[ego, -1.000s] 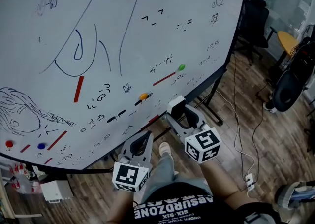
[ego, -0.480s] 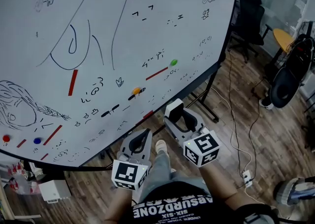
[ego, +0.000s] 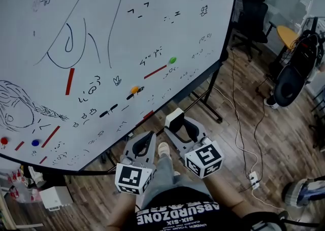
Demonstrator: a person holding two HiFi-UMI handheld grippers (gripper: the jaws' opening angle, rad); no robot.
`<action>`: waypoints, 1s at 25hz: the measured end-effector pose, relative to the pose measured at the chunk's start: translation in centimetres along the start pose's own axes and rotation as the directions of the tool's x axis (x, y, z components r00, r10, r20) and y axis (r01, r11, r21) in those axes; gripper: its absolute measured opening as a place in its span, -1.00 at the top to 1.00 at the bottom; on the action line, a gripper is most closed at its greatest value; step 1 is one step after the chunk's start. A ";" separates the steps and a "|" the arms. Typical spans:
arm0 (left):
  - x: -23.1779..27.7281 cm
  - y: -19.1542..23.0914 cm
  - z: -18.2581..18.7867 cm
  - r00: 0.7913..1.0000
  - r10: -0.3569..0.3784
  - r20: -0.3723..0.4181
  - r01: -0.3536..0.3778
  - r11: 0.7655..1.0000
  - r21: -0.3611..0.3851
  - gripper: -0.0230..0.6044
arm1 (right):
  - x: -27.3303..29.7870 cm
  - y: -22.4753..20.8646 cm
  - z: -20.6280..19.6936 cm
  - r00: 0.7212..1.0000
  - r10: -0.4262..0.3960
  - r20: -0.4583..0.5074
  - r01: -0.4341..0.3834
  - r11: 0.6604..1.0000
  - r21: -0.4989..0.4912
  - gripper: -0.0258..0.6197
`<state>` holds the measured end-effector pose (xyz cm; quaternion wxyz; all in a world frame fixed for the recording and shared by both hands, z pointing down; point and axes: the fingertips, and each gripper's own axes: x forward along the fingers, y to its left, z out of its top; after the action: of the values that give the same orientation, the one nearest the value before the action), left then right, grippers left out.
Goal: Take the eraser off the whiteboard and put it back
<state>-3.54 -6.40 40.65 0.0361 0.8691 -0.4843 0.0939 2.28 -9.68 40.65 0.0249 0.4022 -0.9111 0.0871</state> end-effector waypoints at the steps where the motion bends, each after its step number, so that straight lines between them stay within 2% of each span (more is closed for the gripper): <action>1: -0.1 0.0 -0.1 1.000 0.001 -0.002 -0.001 1.000 -0.003 0.91 | -0.1 0.2 -0.2 1.000 0.001 -0.001 -0.001 1.000 -0.001 0.21; 25: -1.8 0.5 -1.7 1.000 -0.008 0.000 0.008 0.998 -0.065 0.91 | -0.8 4.2 -2.5 0.999 0.031 -0.042 -0.032 0.999 -0.021 0.21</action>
<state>-5.14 -4.93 41.97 0.0647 0.8695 -0.4835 0.0778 -0.38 -5.88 42.47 0.0469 0.3854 -0.9175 0.0861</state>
